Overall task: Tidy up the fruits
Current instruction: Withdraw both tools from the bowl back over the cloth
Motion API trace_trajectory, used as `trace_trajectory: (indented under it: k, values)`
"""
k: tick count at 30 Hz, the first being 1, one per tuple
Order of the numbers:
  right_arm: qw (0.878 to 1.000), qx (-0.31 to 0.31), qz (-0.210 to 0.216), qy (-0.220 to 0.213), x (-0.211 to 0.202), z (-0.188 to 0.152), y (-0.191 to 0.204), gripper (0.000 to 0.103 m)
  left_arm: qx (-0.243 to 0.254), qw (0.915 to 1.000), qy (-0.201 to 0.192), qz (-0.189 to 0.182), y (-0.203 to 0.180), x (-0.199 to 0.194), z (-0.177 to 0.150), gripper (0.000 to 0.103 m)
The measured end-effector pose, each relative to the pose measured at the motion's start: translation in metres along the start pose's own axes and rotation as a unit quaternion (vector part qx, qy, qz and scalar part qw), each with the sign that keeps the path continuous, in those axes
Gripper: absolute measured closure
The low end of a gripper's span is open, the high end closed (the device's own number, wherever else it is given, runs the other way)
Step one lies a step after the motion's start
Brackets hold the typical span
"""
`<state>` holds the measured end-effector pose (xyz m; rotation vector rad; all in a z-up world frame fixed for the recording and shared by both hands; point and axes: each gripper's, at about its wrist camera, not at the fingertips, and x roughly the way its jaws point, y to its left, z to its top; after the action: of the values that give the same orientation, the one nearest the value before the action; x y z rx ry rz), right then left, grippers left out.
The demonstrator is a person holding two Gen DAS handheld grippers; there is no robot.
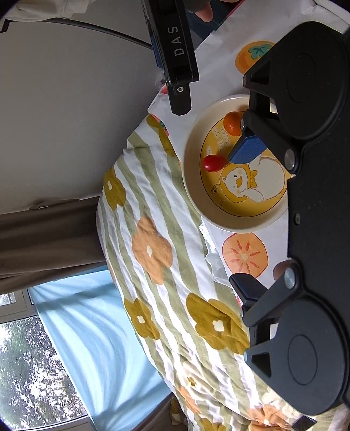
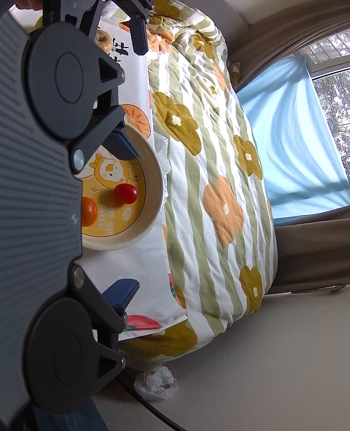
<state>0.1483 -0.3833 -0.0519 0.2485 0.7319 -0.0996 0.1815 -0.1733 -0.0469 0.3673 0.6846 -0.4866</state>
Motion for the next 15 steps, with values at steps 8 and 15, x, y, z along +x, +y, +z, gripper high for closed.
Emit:
trace_trajectory:
  k: [8, 15]
  values:
    - [0.999, -0.033, 0.031, -0.008, -0.041, -0.02, 0.012, 0.0, -0.052, 0.9972, -0.027, 0.047, -0.005, -0.067, -0.03, 0.012]
    - [0.996, -0.056, 0.067, -0.005, -0.064, -0.04, 0.03, 0.0, -0.088, 0.991, -0.034, 0.095, -0.005, -0.111, -0.065, 0.012]
